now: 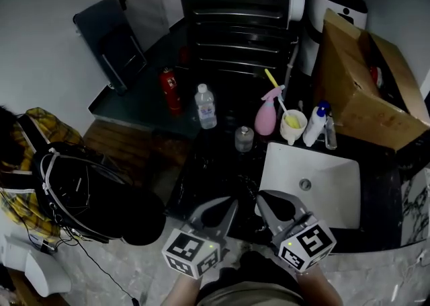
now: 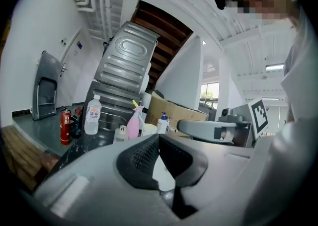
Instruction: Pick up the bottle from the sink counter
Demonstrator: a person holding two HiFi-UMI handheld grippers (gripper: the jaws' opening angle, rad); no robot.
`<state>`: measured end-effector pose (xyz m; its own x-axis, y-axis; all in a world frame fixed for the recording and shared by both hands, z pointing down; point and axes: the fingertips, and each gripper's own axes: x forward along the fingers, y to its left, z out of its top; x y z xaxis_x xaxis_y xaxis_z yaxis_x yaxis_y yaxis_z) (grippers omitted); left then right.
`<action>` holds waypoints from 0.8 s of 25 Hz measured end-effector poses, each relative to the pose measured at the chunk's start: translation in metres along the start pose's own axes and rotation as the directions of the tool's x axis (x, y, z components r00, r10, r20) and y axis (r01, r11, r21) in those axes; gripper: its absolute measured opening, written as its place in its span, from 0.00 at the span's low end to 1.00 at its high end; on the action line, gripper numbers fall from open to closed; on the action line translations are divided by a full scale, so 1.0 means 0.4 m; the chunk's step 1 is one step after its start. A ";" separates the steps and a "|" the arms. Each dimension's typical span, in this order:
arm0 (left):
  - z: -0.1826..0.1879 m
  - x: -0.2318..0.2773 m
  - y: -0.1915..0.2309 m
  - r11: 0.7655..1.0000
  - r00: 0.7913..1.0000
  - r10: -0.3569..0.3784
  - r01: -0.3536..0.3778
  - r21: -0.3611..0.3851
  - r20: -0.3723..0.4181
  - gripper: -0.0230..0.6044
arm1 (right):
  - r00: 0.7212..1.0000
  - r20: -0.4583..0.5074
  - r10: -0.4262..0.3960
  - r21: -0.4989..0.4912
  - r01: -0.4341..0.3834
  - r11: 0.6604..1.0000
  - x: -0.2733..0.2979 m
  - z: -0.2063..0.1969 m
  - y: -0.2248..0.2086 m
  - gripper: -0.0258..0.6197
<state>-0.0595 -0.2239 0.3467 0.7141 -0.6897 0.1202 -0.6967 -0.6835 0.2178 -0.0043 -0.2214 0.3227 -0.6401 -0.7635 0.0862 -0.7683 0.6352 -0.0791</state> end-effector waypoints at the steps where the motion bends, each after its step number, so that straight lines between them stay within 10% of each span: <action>1: 0.008 0.011 0.012 1.000 1.000 0.003 -0.003 0.000 0.001 0.05 | 1.000 -0.001 0.004 -0.001 -0.004 1.000 0.015 0.005 -0.010 0.04; 20: 0.037 0.202 0.190 0.998 0.999 0.031 -0.032 -0.050 -0.010 0.05 | 0.995 -0.058 0.078 -0.038 -0.080 0.996 0.239 0.018 -0.197 0.04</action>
<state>-0.0558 -0.3349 0.3588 0.6925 -0.7084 0.1367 -0.7149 -0.6482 0.2623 -0.0048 -0.3454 0.3301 -0.6974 -0.7035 0.1369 -0.7140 0.6985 -0.0479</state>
